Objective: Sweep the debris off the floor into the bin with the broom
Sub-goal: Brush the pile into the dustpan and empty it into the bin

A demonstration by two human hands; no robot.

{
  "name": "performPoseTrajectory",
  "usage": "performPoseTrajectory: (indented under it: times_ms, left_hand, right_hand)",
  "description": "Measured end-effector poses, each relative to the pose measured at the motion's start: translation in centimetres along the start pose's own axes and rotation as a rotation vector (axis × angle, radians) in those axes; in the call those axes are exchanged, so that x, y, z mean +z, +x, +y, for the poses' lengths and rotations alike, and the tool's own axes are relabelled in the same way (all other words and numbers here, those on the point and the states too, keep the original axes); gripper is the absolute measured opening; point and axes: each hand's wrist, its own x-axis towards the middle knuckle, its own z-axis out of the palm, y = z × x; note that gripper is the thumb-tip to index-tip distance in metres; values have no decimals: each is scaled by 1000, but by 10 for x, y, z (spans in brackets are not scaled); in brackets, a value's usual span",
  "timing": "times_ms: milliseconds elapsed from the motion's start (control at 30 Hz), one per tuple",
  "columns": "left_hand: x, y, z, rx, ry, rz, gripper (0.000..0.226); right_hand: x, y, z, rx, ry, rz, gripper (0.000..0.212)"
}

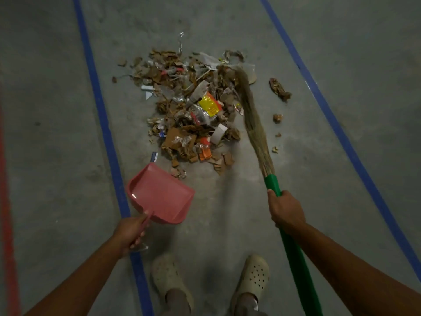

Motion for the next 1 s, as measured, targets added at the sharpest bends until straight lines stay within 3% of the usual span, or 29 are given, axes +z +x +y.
performPoseTrajectory:
  times_ms: [333, 467, 767, 867, 1000]
  left_hand:
    - [-83, 181, -19, -143, 139, -53, 57]
    - [-93, 247, -10, -148, 181, -155, 55]
    - [-34, 327, 76, 109, 299, -282, 54]
    - [-33, 331, 87, 53, 306, -323, 52]
    - [-41, 339, 95, -36, 326, -257, 54]
  right_hand:
    - [81, 116, -57, 242, 64, -74, 40]
    - [135, 143, -73, 99, -60, -40, 42]
    - [185, 139, -84, -230, -333, 68, 35]
    - [179, 128, -84, -157, -312, 83, 38]
    - [178, 129, -102, 110, -22, 67, 45]
